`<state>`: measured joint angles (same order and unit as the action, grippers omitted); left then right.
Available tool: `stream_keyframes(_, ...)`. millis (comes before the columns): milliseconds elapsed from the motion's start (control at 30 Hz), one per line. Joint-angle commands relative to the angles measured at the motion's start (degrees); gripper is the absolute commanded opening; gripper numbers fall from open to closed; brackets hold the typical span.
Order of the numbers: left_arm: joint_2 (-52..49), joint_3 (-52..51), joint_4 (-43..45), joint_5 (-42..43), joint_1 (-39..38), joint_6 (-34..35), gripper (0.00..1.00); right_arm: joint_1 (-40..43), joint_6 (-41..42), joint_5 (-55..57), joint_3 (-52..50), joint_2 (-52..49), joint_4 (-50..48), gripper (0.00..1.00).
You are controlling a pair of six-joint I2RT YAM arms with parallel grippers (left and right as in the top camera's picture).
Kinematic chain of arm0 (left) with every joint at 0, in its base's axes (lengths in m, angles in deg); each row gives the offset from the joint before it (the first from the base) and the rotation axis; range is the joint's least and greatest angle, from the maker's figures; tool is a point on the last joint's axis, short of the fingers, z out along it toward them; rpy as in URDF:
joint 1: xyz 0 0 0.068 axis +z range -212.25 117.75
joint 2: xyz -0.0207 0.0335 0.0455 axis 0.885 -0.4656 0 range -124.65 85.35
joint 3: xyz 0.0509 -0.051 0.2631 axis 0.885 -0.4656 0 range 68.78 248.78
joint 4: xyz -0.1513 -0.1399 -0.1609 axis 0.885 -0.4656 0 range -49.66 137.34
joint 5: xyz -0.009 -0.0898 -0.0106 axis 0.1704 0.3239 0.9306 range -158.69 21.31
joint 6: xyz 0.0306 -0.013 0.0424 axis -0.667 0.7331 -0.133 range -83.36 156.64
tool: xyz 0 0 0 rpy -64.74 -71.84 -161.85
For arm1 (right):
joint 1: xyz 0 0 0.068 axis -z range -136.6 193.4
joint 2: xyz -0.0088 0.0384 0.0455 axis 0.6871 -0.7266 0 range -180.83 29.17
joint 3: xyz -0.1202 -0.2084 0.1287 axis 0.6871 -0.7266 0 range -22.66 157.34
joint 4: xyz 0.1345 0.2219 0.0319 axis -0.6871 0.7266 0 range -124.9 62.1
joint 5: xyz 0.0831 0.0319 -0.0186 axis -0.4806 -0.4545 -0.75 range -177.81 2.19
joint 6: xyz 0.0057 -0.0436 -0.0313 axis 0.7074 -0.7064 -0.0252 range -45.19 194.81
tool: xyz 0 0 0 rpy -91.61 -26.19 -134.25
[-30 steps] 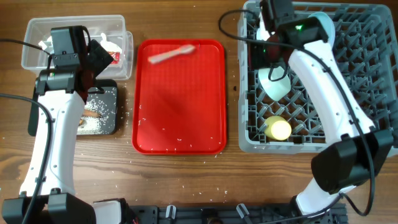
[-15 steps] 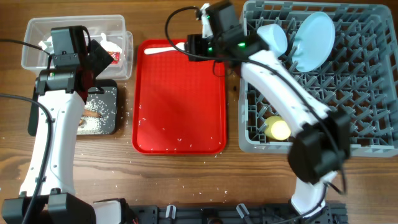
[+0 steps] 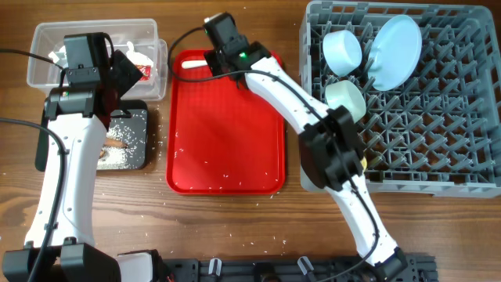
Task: Sort waste into correct bins and load items into the dishwasher rack
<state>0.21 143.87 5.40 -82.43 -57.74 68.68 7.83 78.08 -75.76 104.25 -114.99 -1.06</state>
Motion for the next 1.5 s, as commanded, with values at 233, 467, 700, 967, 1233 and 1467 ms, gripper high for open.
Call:
stream_keyframes(233,1.1,0.9,0.2,-0.9,0.1,0.6,1.00,0.1,8.2,-3.4,0.8,-3.7,-8.9,0.70)
stream_keyframes(467,1.1,0.9,0.2,-0.9,0.1,0.6,1.00,0.2,13.4,-6.2,0.8,-5.6,-8.8,0.68)
stream_keyframes(700,1.1,0.9,0.2,-0.9,0.1,0.6,1.00,0.2,13.4,-7.1,0.7,-7.7,-10.1,0.66)
stream_keyframes(967,1.1,0.9,0.2,-0.9,0.1,0.6,1.00,0.9,13.4,-7.0,0.7,-9.2,-13.5,0.66)
stream_keyframes(1233,1.1,0.9,0.2,-0.9,0.1,0.5,1.00,0.9,15.3,-17.9,0.7,-6.0,-1.8,0.68)
stream_keyframes(1467,1.1,0.9,0.2,-0.9,0.1,0.6,1.00,0.9,15.3,-24.6,0.7,-2.7,9.8,0.68)
